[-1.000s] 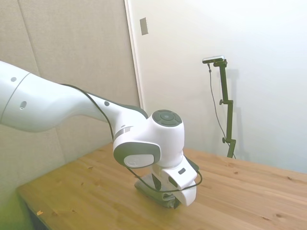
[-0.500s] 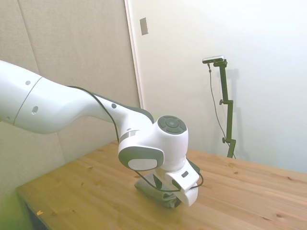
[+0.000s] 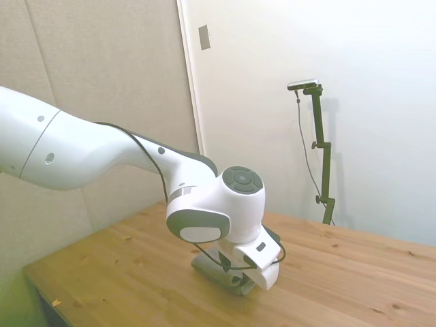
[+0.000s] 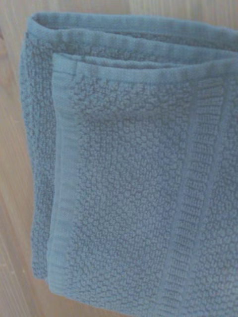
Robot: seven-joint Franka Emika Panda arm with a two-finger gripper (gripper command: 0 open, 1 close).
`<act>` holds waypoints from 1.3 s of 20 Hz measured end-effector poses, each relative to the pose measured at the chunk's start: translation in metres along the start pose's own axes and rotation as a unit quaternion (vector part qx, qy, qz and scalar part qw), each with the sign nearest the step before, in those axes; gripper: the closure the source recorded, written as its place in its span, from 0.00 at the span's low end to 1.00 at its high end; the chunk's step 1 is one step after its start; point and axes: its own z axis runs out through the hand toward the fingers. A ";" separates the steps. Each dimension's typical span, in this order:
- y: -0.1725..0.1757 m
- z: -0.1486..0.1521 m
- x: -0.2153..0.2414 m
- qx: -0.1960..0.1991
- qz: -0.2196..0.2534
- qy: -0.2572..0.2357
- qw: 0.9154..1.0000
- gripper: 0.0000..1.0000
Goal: Unfold the towel
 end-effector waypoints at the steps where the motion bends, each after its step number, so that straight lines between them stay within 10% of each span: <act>1: 0.000 0.000 0.000 0.000 0.000 0.000 1.000 1.00; 26: -0.077 -0.034 -0.062 0.036 -0.078 0.008 0.996 1.00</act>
